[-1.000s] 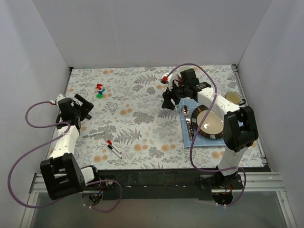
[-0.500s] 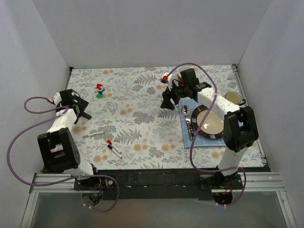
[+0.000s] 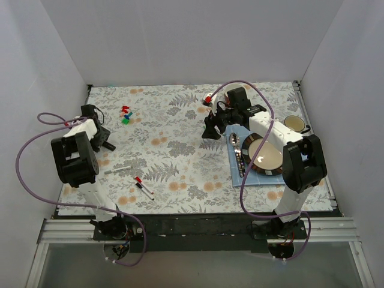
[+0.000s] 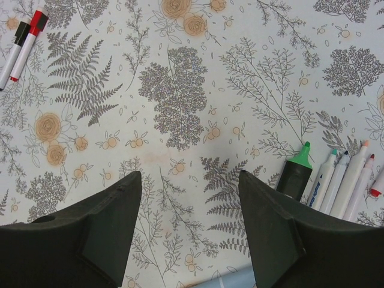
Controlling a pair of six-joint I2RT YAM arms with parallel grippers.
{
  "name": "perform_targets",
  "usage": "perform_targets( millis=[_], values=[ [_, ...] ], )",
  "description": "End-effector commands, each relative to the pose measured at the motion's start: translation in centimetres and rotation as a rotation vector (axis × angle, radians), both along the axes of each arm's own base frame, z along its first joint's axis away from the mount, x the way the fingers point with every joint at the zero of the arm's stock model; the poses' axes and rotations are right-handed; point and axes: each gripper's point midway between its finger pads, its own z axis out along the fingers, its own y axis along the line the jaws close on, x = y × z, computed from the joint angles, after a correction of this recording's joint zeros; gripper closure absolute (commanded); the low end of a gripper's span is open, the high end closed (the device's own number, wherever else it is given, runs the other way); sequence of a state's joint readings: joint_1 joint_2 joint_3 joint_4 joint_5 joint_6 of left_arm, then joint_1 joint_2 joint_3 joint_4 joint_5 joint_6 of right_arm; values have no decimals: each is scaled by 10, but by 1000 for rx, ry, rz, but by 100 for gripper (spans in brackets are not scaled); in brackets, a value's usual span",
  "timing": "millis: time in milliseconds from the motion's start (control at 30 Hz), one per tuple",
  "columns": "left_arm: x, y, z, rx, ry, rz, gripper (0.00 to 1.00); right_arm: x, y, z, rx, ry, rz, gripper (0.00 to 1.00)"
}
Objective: Open the pen caps
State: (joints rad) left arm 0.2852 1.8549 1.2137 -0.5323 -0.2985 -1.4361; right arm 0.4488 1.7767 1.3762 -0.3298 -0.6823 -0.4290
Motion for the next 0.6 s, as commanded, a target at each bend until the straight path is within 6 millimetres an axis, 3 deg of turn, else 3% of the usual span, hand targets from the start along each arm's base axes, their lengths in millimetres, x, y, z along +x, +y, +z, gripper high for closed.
perform_targets(
  millis=[0, 300, 567],
  values=[
    [15, 17, 11, 42, 4, 31, 40, -5, 5, 23, 49, -48, 22, 27],
    [25, 32, -7, 35, 63, 60, 42, -5, 5, 25, 54, -52, 24, 27],
    [27, 28, -11, 10, 60, 47, 57, -6, 5, 26, 58, -49, 28, 27]
  ],
)
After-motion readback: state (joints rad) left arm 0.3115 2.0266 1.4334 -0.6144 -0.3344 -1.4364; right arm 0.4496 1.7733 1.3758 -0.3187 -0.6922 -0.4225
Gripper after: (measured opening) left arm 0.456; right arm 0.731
